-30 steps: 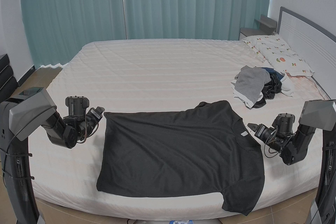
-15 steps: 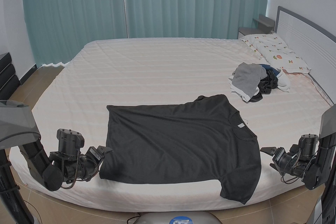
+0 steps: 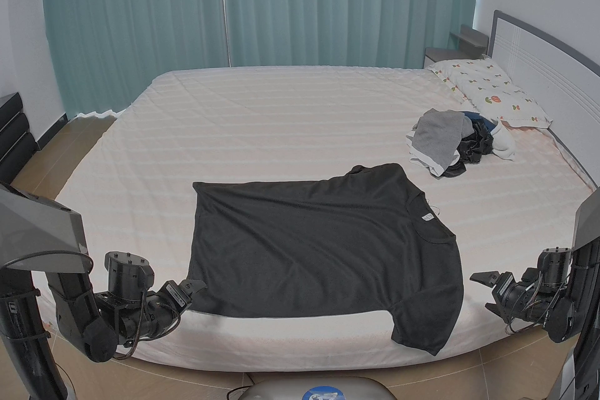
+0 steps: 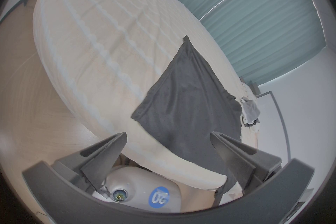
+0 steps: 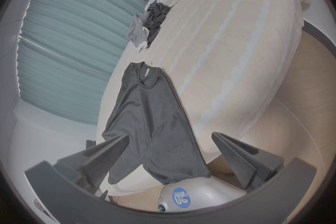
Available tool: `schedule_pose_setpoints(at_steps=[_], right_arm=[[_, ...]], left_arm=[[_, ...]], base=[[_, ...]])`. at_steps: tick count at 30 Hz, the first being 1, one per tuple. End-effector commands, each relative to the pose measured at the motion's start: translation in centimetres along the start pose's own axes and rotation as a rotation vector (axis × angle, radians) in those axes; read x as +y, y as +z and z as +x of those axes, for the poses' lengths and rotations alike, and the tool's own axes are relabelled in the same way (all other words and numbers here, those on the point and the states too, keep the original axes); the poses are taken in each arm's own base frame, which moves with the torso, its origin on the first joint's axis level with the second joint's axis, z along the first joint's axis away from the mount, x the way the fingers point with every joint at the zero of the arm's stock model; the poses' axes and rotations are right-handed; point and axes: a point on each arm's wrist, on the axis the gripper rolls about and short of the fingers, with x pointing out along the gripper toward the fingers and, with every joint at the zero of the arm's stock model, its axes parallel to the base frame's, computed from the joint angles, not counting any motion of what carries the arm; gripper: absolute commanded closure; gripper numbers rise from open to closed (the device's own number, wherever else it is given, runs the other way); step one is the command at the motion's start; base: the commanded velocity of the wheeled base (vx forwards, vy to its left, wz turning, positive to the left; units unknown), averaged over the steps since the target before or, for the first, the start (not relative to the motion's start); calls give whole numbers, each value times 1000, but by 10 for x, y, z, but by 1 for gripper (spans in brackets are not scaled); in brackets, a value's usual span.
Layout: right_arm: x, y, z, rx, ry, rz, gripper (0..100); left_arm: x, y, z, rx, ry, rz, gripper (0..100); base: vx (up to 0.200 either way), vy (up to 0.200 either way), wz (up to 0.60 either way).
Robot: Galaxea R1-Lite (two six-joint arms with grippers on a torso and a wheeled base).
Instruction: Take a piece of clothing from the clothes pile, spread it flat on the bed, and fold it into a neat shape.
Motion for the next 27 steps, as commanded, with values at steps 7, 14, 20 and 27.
schedule_pose_setpoints(at_steps=[7,14,20,27], right_arm=[[-6,-12,6,65,-31,-34,0],[-2,-17,8,85,-20,-53,0],[-2,-16,8,83,-17,-55,0],[-2,-17,8,84,-17,-56,0]], left_arm=[[10,-6,23,-6,81,43,0],[7,-4,43,-41,84,45,0],[9,-3,46,-45,92,45,0],[14,-3,49,-78,139,46,100]], base=[[0,0,0],[0,0,0],[0,0,0],[0,0,0]])
